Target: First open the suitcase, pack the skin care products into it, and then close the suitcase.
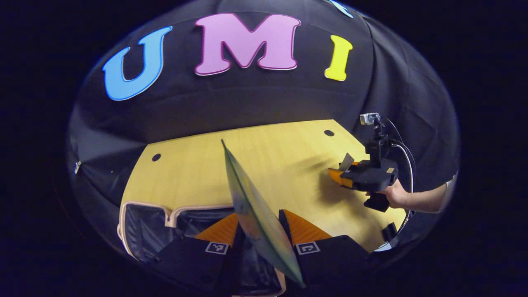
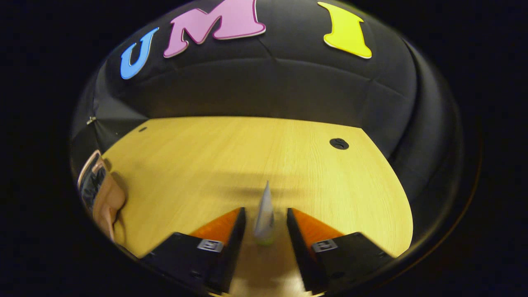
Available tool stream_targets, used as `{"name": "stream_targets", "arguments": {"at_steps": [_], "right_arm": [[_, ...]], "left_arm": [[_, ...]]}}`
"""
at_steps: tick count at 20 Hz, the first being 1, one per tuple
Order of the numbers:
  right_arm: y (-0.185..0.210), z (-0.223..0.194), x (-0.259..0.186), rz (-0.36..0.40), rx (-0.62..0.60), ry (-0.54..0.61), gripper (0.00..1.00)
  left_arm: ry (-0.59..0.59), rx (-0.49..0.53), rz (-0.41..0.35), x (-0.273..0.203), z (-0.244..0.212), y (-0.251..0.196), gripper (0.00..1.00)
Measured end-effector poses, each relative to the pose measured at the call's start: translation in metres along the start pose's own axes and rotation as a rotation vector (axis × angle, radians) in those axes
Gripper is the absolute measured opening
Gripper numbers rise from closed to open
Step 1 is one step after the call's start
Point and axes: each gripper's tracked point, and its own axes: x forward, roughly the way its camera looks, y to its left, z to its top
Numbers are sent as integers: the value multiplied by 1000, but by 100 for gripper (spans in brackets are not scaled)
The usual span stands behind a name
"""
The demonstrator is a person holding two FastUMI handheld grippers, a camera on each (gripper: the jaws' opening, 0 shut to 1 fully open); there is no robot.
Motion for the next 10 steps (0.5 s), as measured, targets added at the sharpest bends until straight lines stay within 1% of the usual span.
{"name": "stream_targets", "arguments": {"at_steps": [1,2,3,4,5,7,8,9,10], "right_arm": [[9,11,1,31,49,-8,30],[16,20,-8,46,73,-20,28],[22,31,-22,58,68,-41,25],[31,42,-37,75,49,-62,19],[43,52,-56,99,41,-84,25],[81,65,-103,161,29,-120,25],[99,69,-125,188,24,-135,26],[119,76,-145,225,31,-158,25],[142,82,-167,267,56,-177,25]], "left_arm": [[60,7,54,-7,-21,26,44],[129,12,100,-12,-42,51,45],[207,4,120,-12,-61,73,45],[267,-15,124,-11,-78,88,48],[365,-36,115,-6,-98,99,45],[478,-57,100,1,-124,110,45],[553,-54,70,6,-138,110,45],[602,-57,36,5,-146,108,45],[640,-55,-32,8,-157,102,45]]}}
